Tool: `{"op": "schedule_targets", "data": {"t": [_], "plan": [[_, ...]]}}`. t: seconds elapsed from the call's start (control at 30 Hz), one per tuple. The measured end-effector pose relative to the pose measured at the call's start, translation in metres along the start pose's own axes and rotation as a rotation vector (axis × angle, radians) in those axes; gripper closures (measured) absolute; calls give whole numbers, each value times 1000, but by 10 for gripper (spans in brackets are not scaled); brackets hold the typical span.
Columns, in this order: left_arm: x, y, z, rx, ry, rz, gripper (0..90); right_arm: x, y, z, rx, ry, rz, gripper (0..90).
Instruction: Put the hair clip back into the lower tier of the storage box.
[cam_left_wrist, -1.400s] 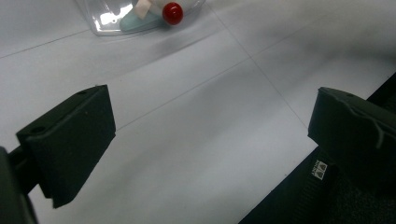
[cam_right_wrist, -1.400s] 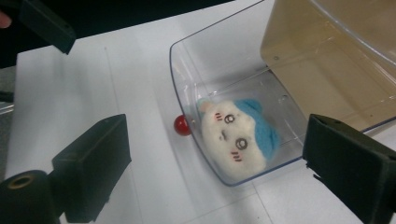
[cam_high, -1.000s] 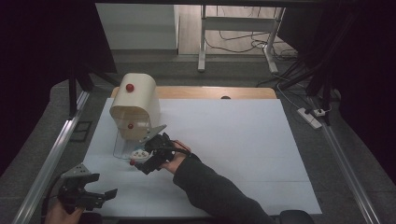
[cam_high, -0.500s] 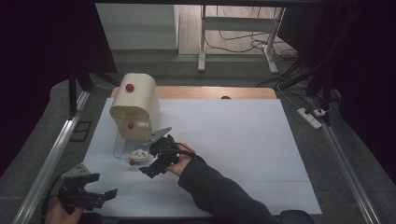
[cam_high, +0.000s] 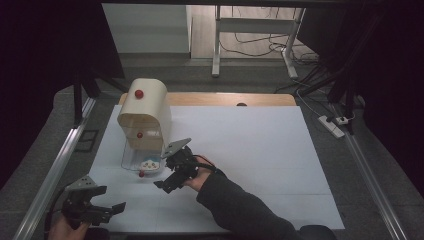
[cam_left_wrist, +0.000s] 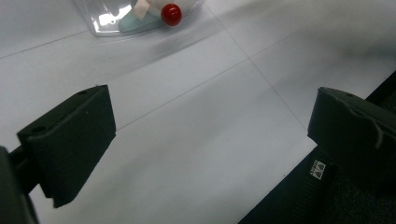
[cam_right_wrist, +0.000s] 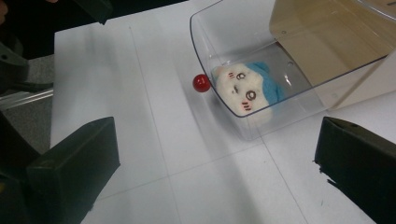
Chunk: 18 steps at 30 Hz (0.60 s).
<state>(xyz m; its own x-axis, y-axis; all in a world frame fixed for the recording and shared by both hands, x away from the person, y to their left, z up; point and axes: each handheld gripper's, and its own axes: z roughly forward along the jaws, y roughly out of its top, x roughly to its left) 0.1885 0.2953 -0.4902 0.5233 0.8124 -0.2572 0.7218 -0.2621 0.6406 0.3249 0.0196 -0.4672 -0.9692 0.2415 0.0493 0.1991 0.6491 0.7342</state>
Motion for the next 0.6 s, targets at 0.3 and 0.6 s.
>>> {"op": "schedule_targets", "data": {"t": [0.3,0.6], "plan": [[1,0,0,0,-7,-2,10,1,-6,-7,3,12,6,0],[0,0,0,1,-5,-2,10,-2,-12,-16,-8,12,29,0]]}}
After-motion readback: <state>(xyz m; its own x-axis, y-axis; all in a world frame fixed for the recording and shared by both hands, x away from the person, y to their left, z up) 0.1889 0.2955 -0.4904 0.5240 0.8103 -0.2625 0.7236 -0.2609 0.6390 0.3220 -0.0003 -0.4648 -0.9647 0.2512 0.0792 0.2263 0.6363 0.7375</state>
